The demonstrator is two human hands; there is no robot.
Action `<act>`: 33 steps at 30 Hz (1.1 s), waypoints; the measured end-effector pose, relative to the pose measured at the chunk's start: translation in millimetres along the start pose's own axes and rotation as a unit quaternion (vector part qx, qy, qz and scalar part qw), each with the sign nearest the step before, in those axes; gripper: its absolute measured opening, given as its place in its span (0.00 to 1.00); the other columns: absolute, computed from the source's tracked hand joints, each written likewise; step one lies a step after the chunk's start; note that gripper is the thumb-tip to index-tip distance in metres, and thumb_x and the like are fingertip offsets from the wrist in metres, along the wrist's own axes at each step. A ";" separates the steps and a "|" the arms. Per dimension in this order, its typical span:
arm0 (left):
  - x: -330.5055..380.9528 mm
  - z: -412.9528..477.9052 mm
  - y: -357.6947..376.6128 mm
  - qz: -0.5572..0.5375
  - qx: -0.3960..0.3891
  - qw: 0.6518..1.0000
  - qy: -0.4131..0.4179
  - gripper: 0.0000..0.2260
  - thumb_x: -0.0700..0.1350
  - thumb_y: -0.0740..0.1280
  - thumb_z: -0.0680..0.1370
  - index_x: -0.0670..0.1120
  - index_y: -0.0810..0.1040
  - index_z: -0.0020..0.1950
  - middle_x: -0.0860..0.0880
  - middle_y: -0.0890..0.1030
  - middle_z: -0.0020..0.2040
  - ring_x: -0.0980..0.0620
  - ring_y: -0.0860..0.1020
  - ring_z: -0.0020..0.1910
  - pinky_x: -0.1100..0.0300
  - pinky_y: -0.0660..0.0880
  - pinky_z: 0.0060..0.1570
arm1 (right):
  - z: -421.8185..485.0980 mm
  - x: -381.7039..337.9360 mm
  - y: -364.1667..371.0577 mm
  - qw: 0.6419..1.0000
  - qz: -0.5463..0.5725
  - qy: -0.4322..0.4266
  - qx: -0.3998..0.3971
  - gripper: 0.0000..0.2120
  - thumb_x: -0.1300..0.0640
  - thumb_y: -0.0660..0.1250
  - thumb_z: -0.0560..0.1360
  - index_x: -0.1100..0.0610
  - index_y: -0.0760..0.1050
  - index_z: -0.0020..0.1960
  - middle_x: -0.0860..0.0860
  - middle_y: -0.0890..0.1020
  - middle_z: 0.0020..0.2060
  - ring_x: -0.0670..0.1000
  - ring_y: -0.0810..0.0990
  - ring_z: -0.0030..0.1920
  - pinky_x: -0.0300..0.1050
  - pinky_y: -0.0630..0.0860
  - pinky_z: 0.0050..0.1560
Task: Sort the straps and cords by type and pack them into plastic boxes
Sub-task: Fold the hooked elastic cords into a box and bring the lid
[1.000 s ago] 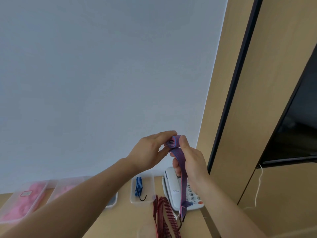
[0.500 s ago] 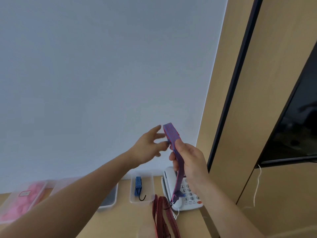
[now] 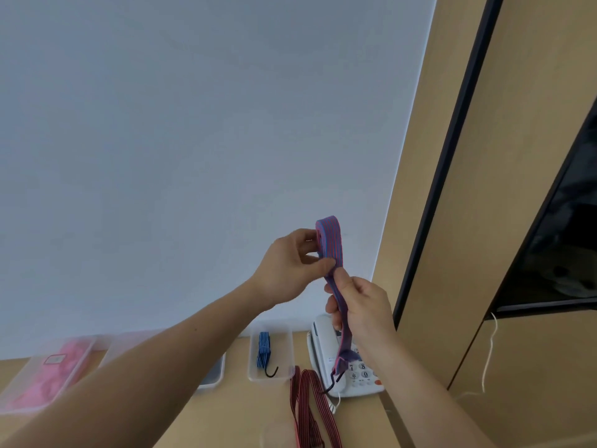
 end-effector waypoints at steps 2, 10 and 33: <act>2.3 -2.6 -1.4 0.128 0.018 0.989 0.075 0.17 0.41 0.72 0.75 0.48 0.75 0.63 0.56 0.84 0.54 0.61 0.83 0.49 0.60 0.80 0.48 | -0.4 -0.7 -1.3 1.000 0.007 0.004 -0.006 0.22 0.44 0.63 0.80 0.63 0.78 0.41 0.53 0.78 0.25 0.50 0.71 0.21 0.38 0.68 0.23; 3.2 -15.4 0.7 0.344 0.034 0.894 0.283 0.19 0.43 0.68 0.77 0.47 0.75 0.68 0.54 0.83 0.50 0.50 0.79 0.37 0.57 0.78 0.42 | -0.3 -2.8 1.3 0.997 0.058 0.012 -0.049 0.35 0.24 0.59 0.66 0.56 0.81 0.36 0.54 0.78 0.27 0.51 0.71 0.21 0.38 0.68 0.24; -5.0 -2.4 1.0 -0.233 -0.051 0.959 -0.151 0.13 0.42 0.67 0.79 0.36 0.79 0.59 0.41 0.82 0.49 0.40 0.80 0.47 0.39 0.74 0.61 | -1.0 -5.4 0.8 0.995 0.038 -0.045 -0.078 0.20 0.39 0.65 0.73 0.57 0.78 0.41 0.54 0.82 0.33 0.49 0.74 0.24 0.36 0.67 0.23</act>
Point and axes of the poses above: each hand's wrist, its own z-axis towards the middle knuckle, its own y-axis out of the palm, x = y × z, the point moved 4 cm from there along z, towards the middle knuckle
